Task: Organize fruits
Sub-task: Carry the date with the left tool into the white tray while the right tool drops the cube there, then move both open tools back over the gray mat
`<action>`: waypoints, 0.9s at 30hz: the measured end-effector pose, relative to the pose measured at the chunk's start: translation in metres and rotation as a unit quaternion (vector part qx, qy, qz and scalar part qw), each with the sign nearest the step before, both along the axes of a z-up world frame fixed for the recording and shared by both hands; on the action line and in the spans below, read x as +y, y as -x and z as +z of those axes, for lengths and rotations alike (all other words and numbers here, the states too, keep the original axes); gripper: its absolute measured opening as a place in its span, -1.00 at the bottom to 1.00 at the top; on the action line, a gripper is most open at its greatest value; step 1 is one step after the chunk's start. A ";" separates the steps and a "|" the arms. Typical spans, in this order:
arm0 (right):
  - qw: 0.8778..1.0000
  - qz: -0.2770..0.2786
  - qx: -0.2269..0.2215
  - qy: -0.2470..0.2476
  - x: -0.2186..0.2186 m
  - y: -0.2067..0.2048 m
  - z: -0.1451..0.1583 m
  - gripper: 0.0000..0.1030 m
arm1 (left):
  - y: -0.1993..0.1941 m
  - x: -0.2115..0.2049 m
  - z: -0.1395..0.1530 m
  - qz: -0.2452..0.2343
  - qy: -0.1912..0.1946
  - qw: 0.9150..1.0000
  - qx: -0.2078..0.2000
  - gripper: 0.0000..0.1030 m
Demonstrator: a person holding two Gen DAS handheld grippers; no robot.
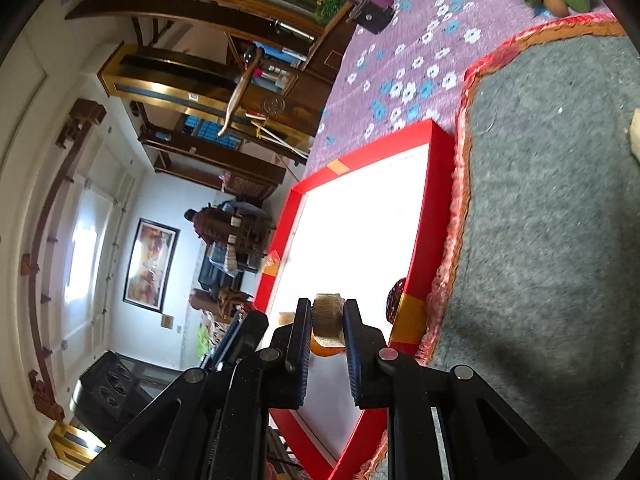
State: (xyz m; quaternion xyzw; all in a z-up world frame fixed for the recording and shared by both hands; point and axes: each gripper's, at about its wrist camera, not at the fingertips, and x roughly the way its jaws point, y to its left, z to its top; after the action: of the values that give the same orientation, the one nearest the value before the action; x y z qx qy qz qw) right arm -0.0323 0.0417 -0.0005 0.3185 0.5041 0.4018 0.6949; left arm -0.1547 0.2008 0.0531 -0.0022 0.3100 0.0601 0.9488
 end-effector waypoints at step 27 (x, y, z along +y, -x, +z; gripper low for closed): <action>0.988 -0.025 -0.125 0.088 -0.005 0.024 0.027 -0.52 | 0.020 0.010 0.021 0.099 -0.103 0.989 -0.040 -0.14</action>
State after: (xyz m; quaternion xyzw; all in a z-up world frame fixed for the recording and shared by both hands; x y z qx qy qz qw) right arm -0.0564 0.0363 0.0260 0.2161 0.4388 0.3754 0.7873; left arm -0.1745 0.2106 0.0742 0.0629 0.2624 0.1855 0.9449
